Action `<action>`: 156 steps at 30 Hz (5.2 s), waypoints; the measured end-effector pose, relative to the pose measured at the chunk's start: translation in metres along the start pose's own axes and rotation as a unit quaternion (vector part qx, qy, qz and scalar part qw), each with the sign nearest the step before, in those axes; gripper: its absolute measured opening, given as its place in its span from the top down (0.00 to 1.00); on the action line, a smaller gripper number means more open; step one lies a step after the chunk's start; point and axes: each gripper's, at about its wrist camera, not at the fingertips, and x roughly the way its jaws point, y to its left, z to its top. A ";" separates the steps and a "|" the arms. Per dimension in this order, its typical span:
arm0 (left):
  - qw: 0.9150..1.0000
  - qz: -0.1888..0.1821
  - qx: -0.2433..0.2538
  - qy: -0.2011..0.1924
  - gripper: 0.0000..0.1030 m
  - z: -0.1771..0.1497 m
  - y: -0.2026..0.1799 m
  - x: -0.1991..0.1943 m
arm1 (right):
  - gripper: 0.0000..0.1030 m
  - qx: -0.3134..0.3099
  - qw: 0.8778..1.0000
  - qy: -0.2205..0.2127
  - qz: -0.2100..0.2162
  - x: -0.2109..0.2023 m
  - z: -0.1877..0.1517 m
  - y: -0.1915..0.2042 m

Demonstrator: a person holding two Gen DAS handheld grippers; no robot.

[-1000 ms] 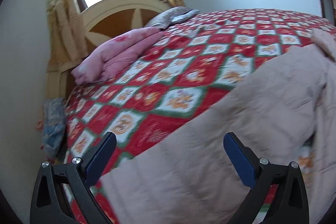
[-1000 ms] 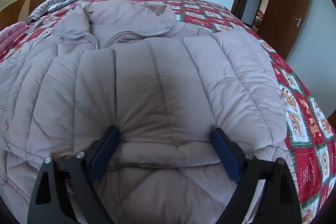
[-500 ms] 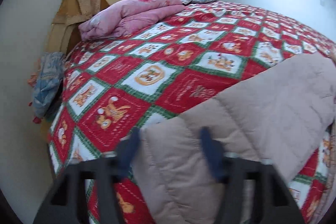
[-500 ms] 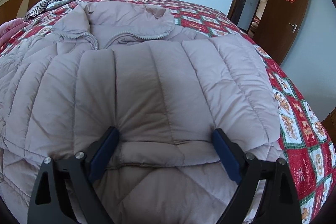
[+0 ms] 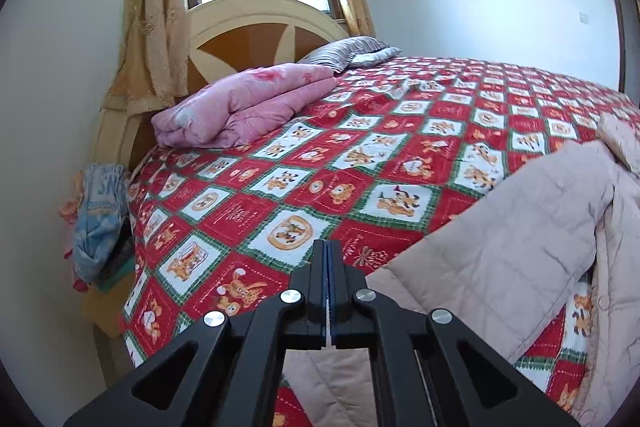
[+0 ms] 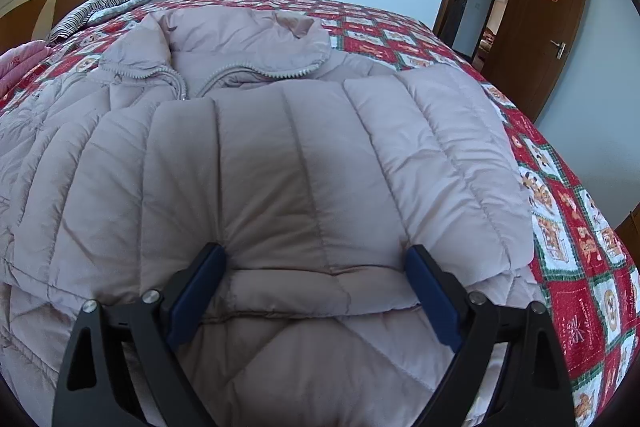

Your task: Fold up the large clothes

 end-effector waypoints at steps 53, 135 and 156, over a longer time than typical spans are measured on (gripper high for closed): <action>0.921 -0.330 0.172 -0.114 0.93 0.092 -0.293 -0.135 | 0.08 0.068 0.997 -0.033 -0.002 -0.046 -0.041 -0.073; 0.962 -0.219 0.161 0.034 0.07 0.024 -0.356 0.051 | 0.43 0.075 0.991 -0.009 0.106 -0.001 0.008 -0.024; 0.961 -0.223 0.152 0.063 0.01 0.020 -0.360 0.066 | 0.41 0.014 0.999 0.009 0.028 0.008 0.008 0.005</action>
